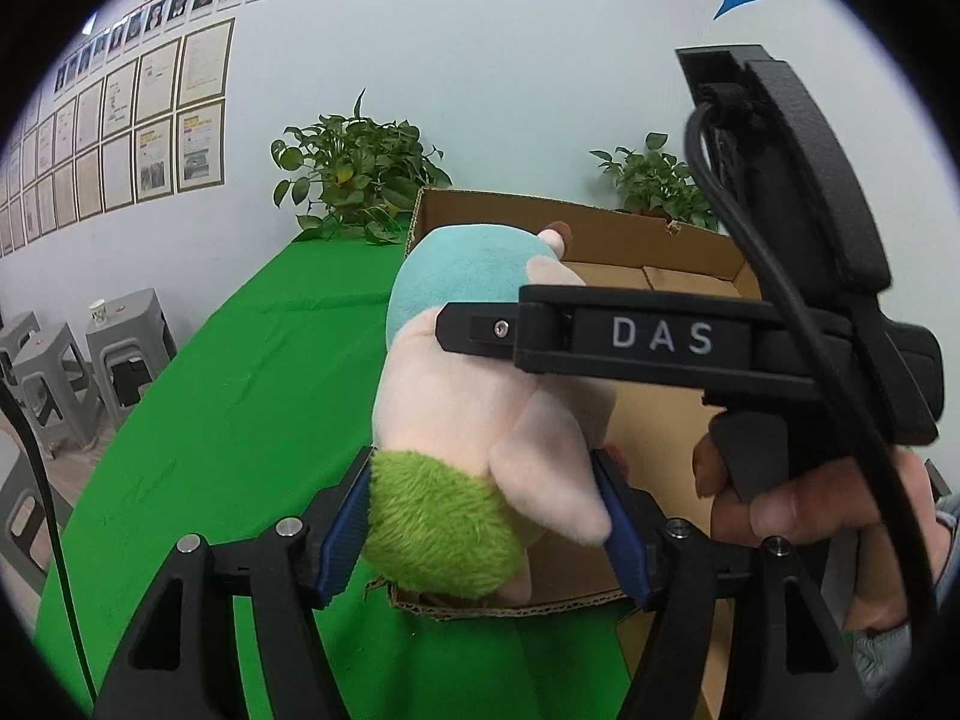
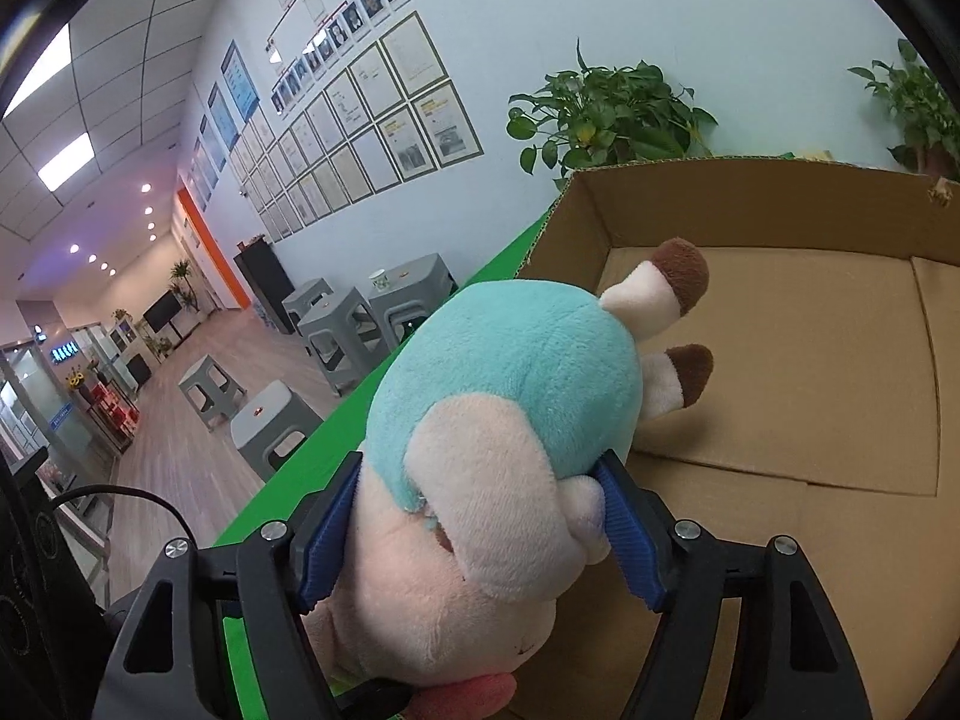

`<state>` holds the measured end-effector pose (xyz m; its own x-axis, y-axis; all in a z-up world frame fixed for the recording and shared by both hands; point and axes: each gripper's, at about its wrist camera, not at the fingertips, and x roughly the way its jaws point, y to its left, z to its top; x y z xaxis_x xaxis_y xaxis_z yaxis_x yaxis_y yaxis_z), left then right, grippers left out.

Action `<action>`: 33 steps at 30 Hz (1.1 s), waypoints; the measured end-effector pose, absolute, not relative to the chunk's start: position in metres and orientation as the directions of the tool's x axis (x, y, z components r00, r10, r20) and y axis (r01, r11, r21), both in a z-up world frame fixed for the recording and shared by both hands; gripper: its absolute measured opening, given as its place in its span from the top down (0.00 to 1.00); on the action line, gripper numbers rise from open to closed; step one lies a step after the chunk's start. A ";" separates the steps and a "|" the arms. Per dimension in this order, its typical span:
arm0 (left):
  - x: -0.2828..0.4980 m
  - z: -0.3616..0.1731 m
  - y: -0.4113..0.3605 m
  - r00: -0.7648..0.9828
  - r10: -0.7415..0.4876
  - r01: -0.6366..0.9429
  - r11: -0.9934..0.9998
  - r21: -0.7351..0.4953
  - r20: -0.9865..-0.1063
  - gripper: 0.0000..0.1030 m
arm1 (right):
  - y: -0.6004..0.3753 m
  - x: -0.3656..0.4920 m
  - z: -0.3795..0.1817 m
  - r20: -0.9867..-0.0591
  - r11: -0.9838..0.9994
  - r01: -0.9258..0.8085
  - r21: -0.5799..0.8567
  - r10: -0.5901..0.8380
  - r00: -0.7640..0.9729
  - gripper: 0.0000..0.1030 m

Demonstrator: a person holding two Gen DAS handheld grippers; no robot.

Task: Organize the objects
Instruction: 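Lift the plush pig with the right gripper and carry it over the open box, then lower the plush pig into the box corner and open the right gripper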

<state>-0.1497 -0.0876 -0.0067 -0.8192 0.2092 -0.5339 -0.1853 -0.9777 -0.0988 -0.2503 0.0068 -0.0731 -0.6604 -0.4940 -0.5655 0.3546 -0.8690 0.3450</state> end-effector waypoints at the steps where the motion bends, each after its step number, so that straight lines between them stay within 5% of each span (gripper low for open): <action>1: -0.146 -0.007 -0.089 -0.820 0.198 -0.182 -0.980 -0.083 -0.536 0.35 | 0.008 -0.250 -0.074 -0.563 -0.872 0.357 0.335 -0.489 -0.667 0.30; 12: -0.145 -0.022 -0.115 -0.801 0.209 -0.182 -0.978 -0.104 -0.561 0.35 | 0.003 -0.223 -0.072 -0.604 -0.898 0.334 0.285 -0.439 -0.665 0.27; 16: -0.154 -0.029 -0.119 -0.772 0.241 -0.195 -0.970 -0.142 -0.588 0.35 | -0.001 -0.220 -0.085 -0.641 -0.879 0.336 0.337 -0.476 -0.602 0.14; 25: -0.153 -0.040 -0.115 -0.749 0.298 -0.235 -0.955 -0.184 -0.592 0.35 | 0.015 -0.207 -0.071 -0.586 -0.844 0.342 0.414 -0.534 -0.609 0.04; 33: -0.145 -0.042 -0.114 -0.748 0.309 -0.243 -0.951 -0.190 -0.587 0.35 | 0.000 -0.210 -0.090 -0.684 -0.894 0.275 0.353 -0.447 -0.577 0.07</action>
<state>-0.1452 -0.1137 -0.0420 -0.7482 0.3091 -0.5871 -0.2435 -0.9510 -0.1904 -0.2098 -0.0001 -0.0896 -0.5766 -0.4470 -0.6839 0.2752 -0.8944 0.3526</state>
